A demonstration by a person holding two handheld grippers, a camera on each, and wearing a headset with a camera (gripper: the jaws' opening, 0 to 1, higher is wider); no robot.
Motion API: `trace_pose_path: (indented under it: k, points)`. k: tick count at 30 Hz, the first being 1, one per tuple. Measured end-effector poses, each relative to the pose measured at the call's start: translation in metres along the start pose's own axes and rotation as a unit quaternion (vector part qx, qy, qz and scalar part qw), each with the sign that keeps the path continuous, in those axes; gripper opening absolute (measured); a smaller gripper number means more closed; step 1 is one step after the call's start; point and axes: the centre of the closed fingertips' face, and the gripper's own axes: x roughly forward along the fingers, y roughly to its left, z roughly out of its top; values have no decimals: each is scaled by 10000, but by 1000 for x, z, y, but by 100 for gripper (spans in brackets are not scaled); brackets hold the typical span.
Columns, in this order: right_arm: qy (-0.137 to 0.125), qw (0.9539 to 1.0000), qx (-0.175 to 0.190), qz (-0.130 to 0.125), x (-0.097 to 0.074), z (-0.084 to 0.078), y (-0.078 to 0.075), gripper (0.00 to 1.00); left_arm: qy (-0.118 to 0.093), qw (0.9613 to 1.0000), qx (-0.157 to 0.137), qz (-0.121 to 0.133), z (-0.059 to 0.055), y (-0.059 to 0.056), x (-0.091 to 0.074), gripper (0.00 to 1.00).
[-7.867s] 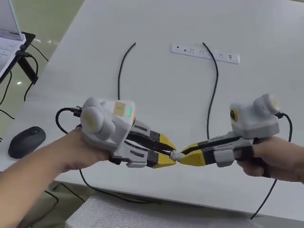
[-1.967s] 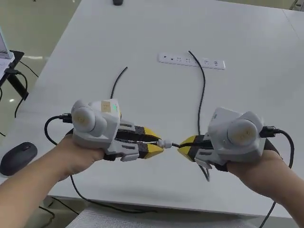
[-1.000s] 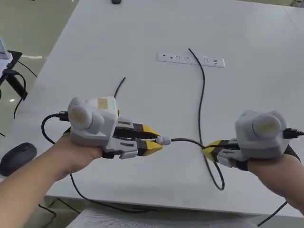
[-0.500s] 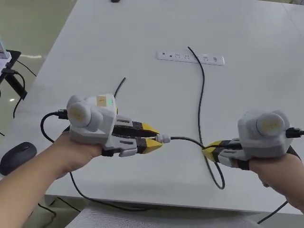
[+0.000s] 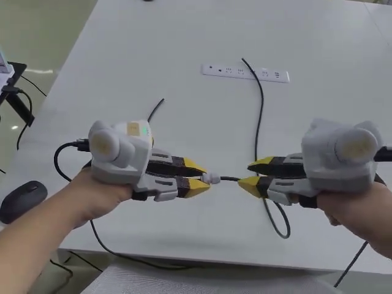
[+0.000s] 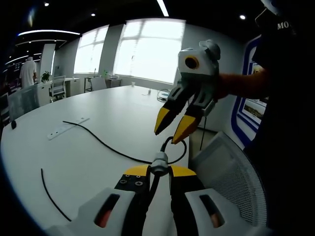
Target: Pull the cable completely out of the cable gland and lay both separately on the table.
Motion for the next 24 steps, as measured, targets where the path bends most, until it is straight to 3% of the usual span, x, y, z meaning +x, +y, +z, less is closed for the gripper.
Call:
trace_pose_path:
  k: [4,11,24]
  points:
    - [269,9989,-385,41,13,-7,4,16,17,10000,30,-18,0,-1,0,15]
    - [281,9988,-370,168,16,-6,1,5,64,10000,61,-46,-1,1,0,15]
    - [283,9992,-209,202,17,-12,2,0,49,10000,62,-7,0,4,0,15]
